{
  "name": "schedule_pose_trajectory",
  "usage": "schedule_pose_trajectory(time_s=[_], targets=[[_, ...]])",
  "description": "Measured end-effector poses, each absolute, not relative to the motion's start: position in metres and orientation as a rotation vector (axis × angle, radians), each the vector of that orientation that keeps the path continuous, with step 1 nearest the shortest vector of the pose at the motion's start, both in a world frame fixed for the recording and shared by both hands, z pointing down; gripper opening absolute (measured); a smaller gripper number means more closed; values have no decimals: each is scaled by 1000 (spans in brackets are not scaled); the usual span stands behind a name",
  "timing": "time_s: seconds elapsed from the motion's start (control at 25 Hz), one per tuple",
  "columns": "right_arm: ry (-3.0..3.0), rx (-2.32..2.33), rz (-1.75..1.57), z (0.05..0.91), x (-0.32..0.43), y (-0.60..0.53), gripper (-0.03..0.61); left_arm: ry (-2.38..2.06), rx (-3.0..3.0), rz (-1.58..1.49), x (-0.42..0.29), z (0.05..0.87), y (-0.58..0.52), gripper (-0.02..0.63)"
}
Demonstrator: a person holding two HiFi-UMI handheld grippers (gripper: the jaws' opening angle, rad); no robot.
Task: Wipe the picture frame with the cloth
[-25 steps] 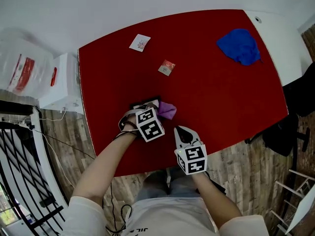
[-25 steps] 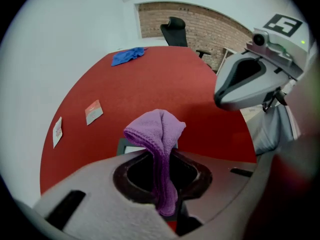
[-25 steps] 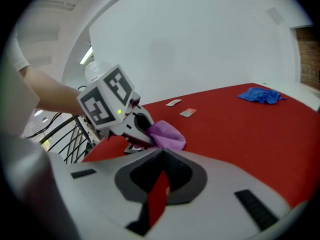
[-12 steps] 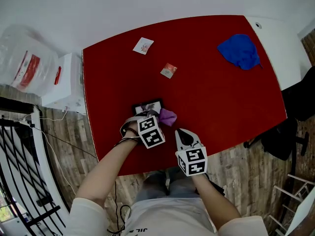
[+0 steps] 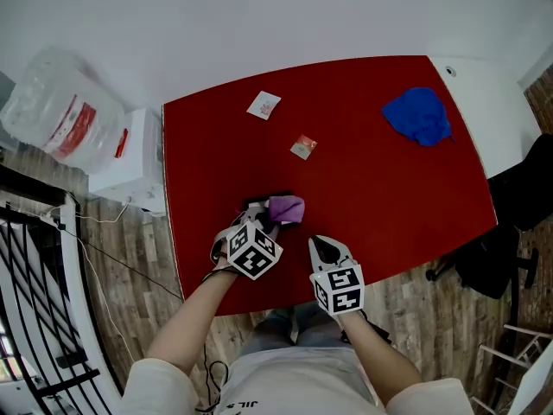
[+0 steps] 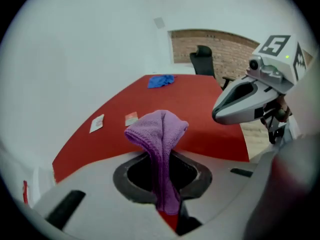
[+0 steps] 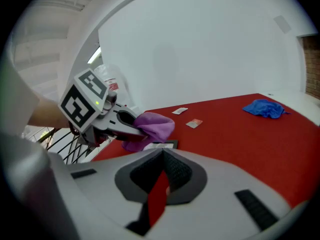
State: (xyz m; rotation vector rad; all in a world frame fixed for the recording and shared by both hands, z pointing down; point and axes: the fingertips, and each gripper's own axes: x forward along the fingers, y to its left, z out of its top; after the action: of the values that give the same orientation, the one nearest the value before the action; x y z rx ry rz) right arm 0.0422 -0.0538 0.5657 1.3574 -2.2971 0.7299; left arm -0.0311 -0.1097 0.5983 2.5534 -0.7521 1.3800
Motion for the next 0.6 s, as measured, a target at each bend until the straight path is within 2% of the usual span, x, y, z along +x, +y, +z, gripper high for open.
schedule_pose_trajectory(time_s=[0.44,0.6], targets=[[-2354,1259,656,499,24,-18,3,-1395,2306,627,-102,491,-28,57],[-2363,1254,677,480,13,-7,3,-1459,2223,491,-113,479,8,57]])
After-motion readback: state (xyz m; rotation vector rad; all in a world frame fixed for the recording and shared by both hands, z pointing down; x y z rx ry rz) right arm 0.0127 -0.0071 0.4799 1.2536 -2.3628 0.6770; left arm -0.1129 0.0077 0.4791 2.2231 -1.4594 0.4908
